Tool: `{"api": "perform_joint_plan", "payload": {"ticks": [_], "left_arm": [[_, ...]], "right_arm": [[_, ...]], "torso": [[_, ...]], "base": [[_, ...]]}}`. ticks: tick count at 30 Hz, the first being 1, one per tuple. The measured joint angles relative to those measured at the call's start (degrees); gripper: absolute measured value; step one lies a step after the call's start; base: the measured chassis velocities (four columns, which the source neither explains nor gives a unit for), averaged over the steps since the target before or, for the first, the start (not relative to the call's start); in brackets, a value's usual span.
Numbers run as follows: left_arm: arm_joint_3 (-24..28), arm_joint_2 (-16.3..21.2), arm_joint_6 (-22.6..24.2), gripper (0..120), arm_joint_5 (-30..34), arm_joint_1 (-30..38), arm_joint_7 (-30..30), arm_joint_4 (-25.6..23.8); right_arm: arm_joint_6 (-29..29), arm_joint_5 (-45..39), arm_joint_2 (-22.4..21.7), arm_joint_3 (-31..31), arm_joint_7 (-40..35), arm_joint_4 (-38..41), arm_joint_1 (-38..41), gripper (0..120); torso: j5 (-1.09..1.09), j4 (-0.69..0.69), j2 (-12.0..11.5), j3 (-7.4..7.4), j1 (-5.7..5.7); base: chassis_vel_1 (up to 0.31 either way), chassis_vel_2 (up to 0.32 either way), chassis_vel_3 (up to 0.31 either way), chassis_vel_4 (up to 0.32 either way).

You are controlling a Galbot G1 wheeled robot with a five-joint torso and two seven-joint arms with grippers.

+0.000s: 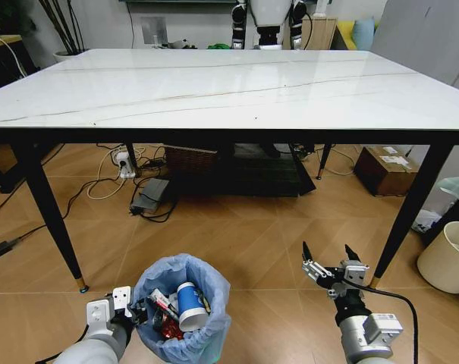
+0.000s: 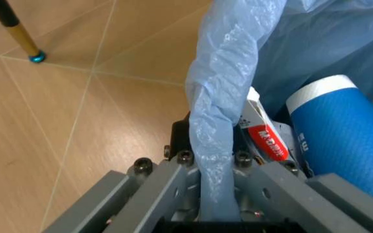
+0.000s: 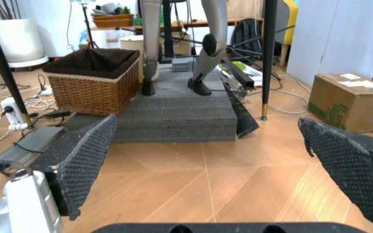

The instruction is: Pick up the trash bin and place the trash from the table into it.

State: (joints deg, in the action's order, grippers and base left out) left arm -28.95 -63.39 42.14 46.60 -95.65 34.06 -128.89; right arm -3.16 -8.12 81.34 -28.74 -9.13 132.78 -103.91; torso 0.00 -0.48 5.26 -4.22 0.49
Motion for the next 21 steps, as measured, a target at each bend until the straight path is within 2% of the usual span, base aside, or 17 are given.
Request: {"api": "perform_joint_plan", "payload": {"ticks": [7, 13, 21], "left_arm": [[-0.48, -1.19, 0.00, 0, -1.71, 1.68, -1.57, 5.54], [-0.44, -1.77, 0.00, 0, -2.52, 2.39, -2.32, 8.24], [-1.51, -2.22, 0.00, 0, -6.83, 2.65, -7.84, 11.86]], "right_arm": [[0.22, 0.31, 0.09, 0.12, 0.08, -0.05, 0.02, 100], [0.37, 0.41, 0.12, 0.12, 0.11, -0.04, -0.08, 100], [0.86, 0.45, 0.12, 0.07, 0.14, -0.04, -0.22, 100]], "torso": [[0.00, 0.00, 0.13, -0.10, 0.03], [0.00, 0.00, 0.25, -0.18, 0.06], [0.00, 0.00, 0.40, -0.30, 0.10]], "base": [[0.000, 0.000, 0.000, 0.000], [0.000, 0.000, 0.000, 0.000], [0.000, 0.000, 0.000, 0.000]]}}
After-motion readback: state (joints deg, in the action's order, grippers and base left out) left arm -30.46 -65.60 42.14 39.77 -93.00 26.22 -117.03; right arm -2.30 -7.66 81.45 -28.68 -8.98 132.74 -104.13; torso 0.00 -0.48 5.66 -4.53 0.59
